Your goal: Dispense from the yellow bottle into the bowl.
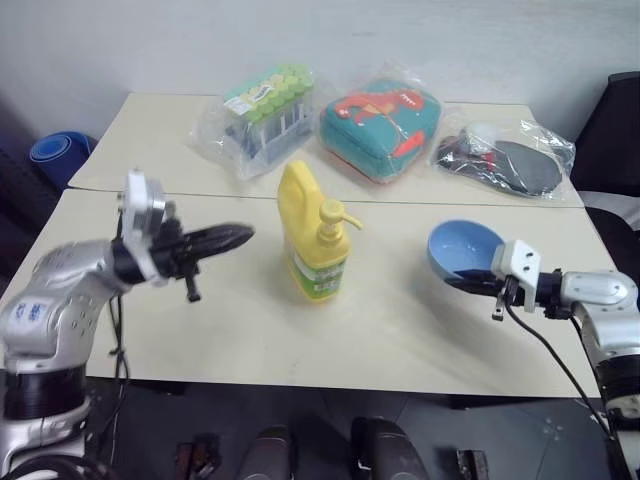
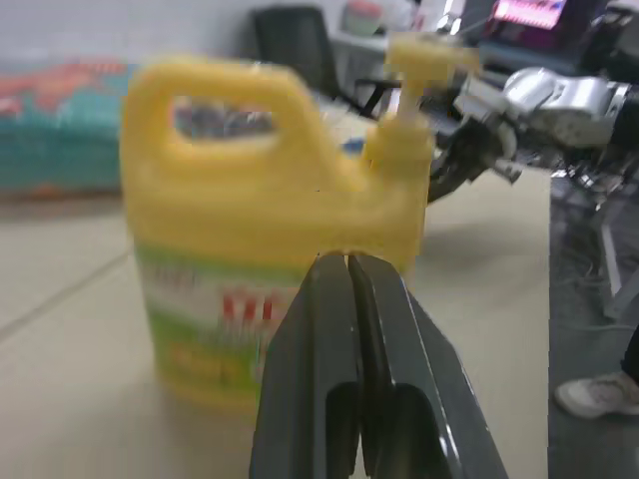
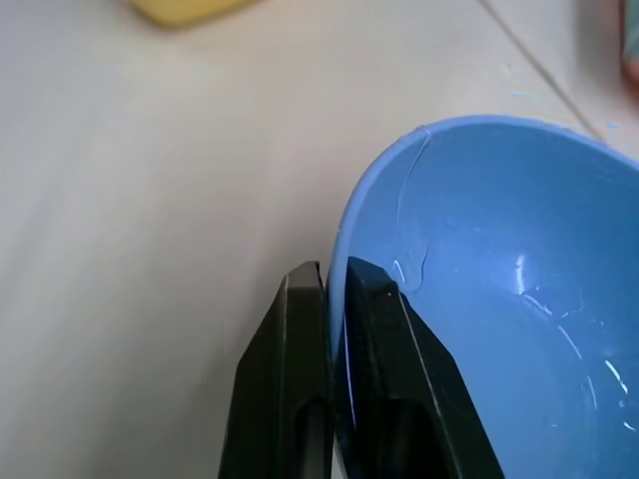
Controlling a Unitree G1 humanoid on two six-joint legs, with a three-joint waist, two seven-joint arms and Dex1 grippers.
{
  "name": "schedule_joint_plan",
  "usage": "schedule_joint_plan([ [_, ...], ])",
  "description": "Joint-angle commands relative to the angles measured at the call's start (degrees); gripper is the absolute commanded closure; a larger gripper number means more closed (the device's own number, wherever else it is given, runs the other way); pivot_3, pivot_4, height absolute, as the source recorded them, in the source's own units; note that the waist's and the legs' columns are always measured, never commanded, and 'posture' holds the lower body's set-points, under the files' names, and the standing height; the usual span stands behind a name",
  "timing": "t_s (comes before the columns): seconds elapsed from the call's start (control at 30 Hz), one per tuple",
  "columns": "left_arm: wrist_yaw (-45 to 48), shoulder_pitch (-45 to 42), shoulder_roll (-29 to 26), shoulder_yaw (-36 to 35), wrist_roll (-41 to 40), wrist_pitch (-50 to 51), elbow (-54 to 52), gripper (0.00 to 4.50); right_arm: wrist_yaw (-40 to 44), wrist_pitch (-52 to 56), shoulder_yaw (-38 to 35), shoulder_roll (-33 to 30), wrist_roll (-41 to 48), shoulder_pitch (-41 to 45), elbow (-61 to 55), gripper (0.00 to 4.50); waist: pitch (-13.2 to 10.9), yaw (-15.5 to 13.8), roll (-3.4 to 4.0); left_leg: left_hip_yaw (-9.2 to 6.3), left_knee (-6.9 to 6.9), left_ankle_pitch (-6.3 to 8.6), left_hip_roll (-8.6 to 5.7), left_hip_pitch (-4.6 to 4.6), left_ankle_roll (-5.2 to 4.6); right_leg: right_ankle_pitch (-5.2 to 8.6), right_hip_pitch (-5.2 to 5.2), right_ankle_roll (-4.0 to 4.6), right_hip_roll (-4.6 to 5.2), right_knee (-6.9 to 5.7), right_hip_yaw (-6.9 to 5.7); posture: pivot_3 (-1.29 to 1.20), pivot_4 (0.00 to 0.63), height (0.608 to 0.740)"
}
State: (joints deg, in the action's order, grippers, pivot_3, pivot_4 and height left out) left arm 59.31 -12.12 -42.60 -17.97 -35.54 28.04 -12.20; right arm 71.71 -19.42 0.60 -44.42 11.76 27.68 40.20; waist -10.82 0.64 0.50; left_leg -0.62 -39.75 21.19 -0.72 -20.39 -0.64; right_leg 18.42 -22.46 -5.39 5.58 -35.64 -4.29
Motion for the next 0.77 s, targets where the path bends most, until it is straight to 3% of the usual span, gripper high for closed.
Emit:
schedule_joint_plan([
  [0.03, 0.1, 4.5, 0.1, -2.1, 3.3, -6.6, 0.7, 3.25, 0.6, -6.8, -2.4, 1.4, 0.5, 2.8, 6.3, 3.57, 0.0, 0.0, 0.08, 0.0, -0.01, 0.0, 0.0, 0.0, 0.0, 0.0, 0.0, 0.0, 0.01, -0.01, 0.01, 0.0, 0.15, 0.74],
  [0.2, -0.8, 11.6, 1.7, -2.1, 9.4, -17.7, 4.6, 1.67, 4.0, -6.8, -5.1, 1.8, 4.9, 1.5, 2.6, 1.87, -0.1, -0.4, 0.16, -0.02, -0.04, 0.01, -0.01, 0.0, -0.01, 0.0, 0.01, 0.0, 0.07, -0.01, 0.0, 0.0, 0.15, 0.74],
  [0.33, 1.0, 15.0, 2.2, -2.3, 10.9, -24.3, 6.1, 0.46, 4.6, 0.4, -10.0, 0.2, 13.0, -8.3, -15.3, 0.51, -0.1, -0.9, 0.19, -0.15, 0.0, 0.01, 0.0, -0.06, 0.0, 0.0, 0.03, 0.0, 0.08, -0.01, -0.07, 0.0, 0.15, 0.74],
  [0.37, 1.0, 15.6, 2.6, -2.4, 11.6, -26.8, 7.1, 0.42, 3.8, 2.8, -11.5, -0.4, 14.8, -11.9, -20.6, 0.14, -0.1, -1.0, 0.2, -0.15, 0.0, 0.02, 0.0, -0.05, 0.0, 0.0, 0.04, 0.0, 0.08, -0.02, -0.07, 0.0, 0.15, 0.74],
  [0.57, -0.9, 20.6, 3.9, -1.1, 17.4, -37.4, 8.8, 0.42, 0.1, 8.6, -18.9, -0.8, 18.9, -31.7, -40.8, 0.03, -0.1, -1.7, 0.24, -0.1, 0.05, 0.06, -0.02, -0.01, -0.03, 0.0, 0.07, 0.0, 0.09, 0.08, -0.06, 0.0, 0.15, 0.74],
  [0.67, -2.3, 22.1, 4.5, -0.6, 19.1, -39.5, 9.6, 0.42, 0.4, 5.9, -19.9, 0.0, 16.9, -38.5, -43.3, 0.03, -0.1, -1.8, 0.23, 0.01, 0.11, 0.08, -0.02, 0.12, -0.06, 0.0, 0.12, 0.0, 0.09, 0.07, 0.04, 0.0, 0.15, 0.74],
  [0.77, -4.9, 22.0, 5.5, 0.2, 20.9, -41.1, 11.2, 0.42, -2.1, 4.2, -19.8, 2.0, 15.3, -40.1, -42.1, 0.03, -0.1, -1.8, 0.23, 0.14, 0.18, 0.11, -0.01, 0.3, -0.11, 0.0, 0.21, 0.0, 0.08, 0.06, 0.17, 0.0, 0.15, 0.74],
])
